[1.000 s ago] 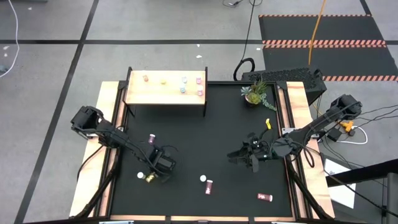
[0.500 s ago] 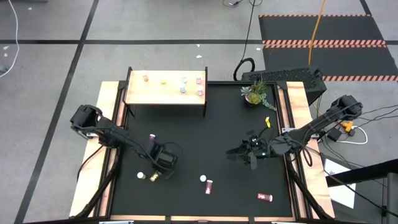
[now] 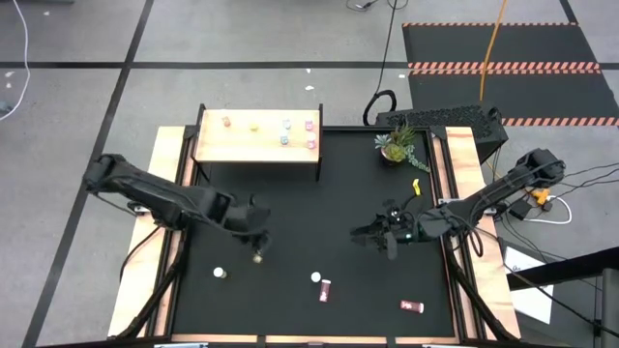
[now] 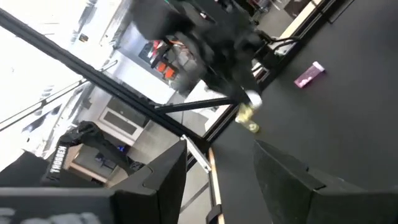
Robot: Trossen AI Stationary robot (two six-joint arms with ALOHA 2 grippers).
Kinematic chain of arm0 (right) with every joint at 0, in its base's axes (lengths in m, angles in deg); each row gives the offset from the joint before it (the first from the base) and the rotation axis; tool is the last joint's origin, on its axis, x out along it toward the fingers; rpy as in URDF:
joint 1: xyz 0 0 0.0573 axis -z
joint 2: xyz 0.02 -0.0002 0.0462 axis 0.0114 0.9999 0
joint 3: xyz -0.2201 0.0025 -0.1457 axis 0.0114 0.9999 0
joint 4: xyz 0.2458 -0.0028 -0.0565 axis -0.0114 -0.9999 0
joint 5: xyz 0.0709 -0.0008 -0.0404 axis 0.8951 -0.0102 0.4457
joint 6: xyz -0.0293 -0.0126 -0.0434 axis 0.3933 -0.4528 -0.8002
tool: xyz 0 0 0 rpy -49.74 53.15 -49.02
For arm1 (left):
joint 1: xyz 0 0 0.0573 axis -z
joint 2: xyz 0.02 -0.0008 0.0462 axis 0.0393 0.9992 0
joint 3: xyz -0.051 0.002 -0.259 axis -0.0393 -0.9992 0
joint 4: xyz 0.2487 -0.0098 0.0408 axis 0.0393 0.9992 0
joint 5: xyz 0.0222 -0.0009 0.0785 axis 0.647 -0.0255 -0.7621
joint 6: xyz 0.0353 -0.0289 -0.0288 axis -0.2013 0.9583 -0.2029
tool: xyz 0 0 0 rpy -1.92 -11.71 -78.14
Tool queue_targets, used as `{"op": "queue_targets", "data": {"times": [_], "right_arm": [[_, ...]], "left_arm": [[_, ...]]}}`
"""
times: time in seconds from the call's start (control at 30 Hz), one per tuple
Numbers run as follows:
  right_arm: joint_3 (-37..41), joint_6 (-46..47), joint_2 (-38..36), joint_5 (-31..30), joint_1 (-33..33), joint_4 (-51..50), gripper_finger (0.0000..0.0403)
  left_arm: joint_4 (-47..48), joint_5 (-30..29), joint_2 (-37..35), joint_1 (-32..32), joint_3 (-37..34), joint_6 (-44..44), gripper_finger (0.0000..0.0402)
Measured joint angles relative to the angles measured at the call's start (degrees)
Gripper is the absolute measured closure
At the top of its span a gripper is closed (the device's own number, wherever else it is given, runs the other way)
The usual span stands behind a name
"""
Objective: Pick and place medicine bottles onto shelf by color
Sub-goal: Put the right yellow pill bottle on the shelf aligned with the other yellow pill bottle
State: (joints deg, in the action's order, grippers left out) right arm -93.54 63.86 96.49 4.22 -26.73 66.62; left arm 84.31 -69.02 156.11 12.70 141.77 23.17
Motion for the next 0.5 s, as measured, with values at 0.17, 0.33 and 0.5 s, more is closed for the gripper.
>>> {"op": "queue_targets", "data": {"times": [0.17,0.33,0.5], "right_arm": [[-0.02,0.18,-0.80,0.06,1.76,0.25,0.0227],[0.00,-0.67,-2.50,0.02,2.88,-0.08,0.0227],[-0.02,-2.73,-4.27,-0.35,3.80,0.09,0.0227]], "left_arm": [[-0.31,-12.42,-7.83,-3.84,2.76,-9.51,0.0285],[0.09,-33.37,-15.94,-7.83,2.80,-20.88,0.0278],[-5.84,-44.80,-20.93,-12.93,-0.91,-36.86,0.0276]]}}
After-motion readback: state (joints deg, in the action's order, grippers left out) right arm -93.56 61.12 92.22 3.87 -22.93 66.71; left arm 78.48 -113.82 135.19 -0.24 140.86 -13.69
